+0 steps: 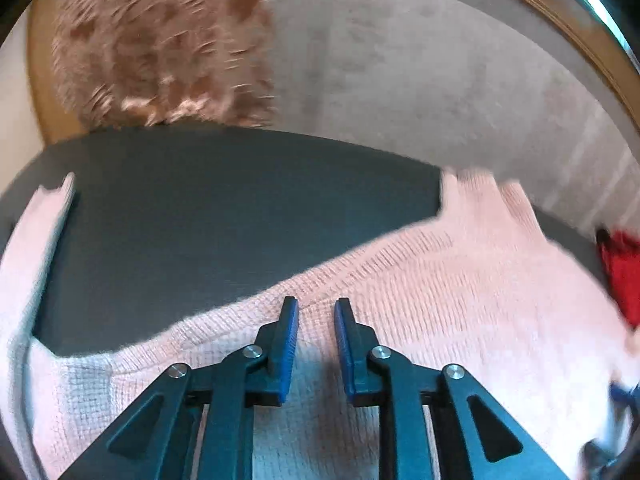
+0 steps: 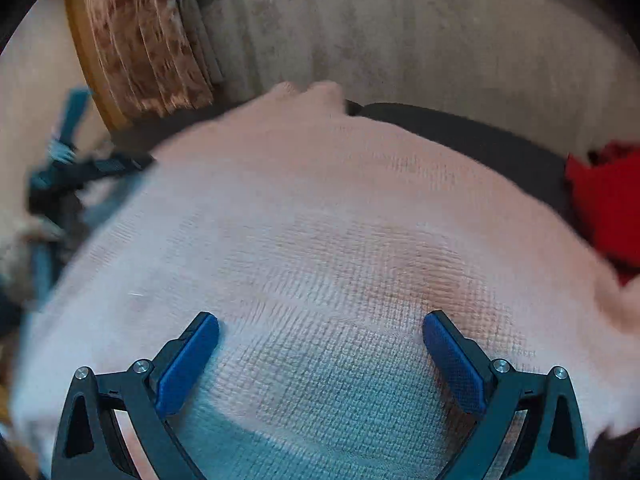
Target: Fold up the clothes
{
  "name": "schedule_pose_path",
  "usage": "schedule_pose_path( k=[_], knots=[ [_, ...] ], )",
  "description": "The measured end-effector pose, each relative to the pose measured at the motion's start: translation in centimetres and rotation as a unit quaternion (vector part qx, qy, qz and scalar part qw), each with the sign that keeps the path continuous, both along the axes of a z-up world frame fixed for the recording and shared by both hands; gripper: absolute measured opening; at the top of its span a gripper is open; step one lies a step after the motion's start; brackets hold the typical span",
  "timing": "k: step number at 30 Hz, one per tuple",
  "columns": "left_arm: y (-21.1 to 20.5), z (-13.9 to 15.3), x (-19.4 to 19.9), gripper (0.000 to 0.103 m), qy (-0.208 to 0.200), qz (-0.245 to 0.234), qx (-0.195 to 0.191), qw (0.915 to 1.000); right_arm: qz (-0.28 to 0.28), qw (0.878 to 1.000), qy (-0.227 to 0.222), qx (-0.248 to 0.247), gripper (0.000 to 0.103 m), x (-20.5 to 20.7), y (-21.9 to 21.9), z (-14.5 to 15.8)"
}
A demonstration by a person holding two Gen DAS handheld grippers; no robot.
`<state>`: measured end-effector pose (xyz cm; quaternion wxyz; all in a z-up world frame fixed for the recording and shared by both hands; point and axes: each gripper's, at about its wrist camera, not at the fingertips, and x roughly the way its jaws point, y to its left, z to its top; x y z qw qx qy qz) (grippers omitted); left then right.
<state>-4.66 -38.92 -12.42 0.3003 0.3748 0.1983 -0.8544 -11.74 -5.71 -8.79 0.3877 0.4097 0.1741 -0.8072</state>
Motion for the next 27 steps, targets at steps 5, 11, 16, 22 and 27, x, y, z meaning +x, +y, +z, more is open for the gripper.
schedule_pose_path(
  k=[5, 11, 16, 22, 27],
  knots=[
    [-1.4, -0.3, -3.9, 0.019, -0.043, 0.022, -0.058, 0.9971, -0.003, 0.999, 0.021, 0.031, 0.103, -3.4, -2.8, -0.8],
    [-2.8, -0.4, -8.9, 0.019, -0.092, -0.005, -0.131, 0.9871, -0.011, 0.999, 0.019, 0.025, 0.103, -7.5, -5.3, -1.0],
    [-4.2, 0.1, -11.8, 0.019, -0.132, -0.037, -0.165, 0.9767, -0.009, 0.999, 0.026, 0.026, 0.103, -10.0, -6.6, -1.2],
    [-4.9, 4.7, -1.5, 0.022, -0.002, -0.019, 0.014, 0.9997, -0.009, 0.999, 0.034, 0.033, 0.103, -11.3, -7.5, -1.3],
    [-2.4, 5.0, 13.4, 0.021, 0.039, 0.007, 0.102, 0.994, -0.007, 0.999, 0.024, 0.021, 0.103, -10.1, -6.4, -0.4]
  ],
)
